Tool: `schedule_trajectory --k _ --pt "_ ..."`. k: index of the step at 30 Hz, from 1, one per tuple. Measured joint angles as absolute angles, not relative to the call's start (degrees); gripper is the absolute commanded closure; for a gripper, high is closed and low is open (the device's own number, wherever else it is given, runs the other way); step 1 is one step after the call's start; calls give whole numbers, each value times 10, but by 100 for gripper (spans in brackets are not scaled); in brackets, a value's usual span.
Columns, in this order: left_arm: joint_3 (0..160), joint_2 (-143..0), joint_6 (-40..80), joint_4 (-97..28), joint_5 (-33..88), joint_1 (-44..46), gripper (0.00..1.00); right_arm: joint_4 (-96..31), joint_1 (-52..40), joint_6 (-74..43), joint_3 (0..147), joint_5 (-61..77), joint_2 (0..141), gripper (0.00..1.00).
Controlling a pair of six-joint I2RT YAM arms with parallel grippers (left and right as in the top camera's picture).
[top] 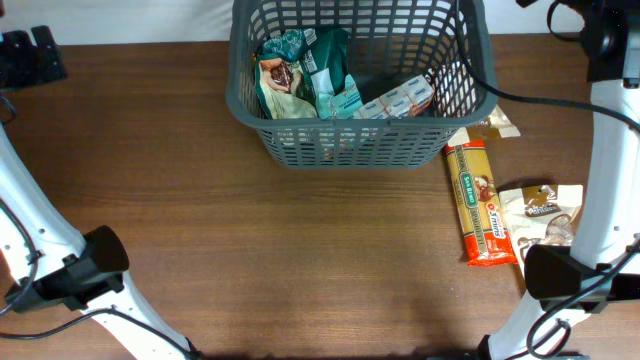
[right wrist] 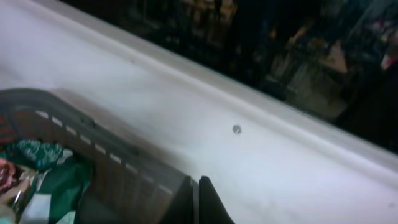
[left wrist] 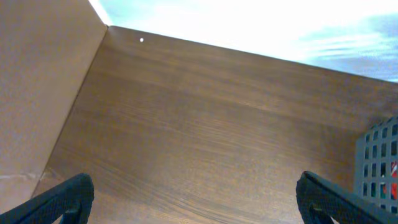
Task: Pack container
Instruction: 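Lift the rice bag with the right gripper toward the basket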
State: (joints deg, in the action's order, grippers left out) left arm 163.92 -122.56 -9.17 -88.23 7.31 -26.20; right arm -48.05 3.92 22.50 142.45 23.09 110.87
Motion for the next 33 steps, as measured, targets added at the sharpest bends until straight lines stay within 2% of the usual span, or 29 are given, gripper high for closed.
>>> schedule_trajectory --k 5,7,8,9,10,13,21,26,29,33 --pt "1639 -1226 -92 -880 73 -262 1 -513 39 225 1424 169 1109 94" --pt "1639 -1226 -92 -880 73 -262 1 -523 39 220 1424 118 1109 78" --pt "1639 -1226 -92 -880 73 -262 1 -532 41 218 1424 85 1109 74" --pt "1639 -1226 -92 -880 73 -262 1 -546 43 209 1424 46 1109 66" --pt "1639 -1227 -92 -880 73 -262 1 -561 46 206 1425 20 1109 50" --pt "1639 -1231 -92 -880 73 -262 1 -618 75 180 1425 -39 1109 27" --pt "1639 -1260 -92 -885 73 -262 1 -821 225 88 1416 -68 1147 21" --pt "1639 -1262 -92 -885 73 -262 1 -917 278 63 1384 -19 1165 0" --pt "1639 -1262 -92 -885 73 -262 1 -968 284 61 1352 4 1165 1" --pt "1639 -1262 -92 -884 73 -262 1 -970 284 60 1273 25 1165 1"
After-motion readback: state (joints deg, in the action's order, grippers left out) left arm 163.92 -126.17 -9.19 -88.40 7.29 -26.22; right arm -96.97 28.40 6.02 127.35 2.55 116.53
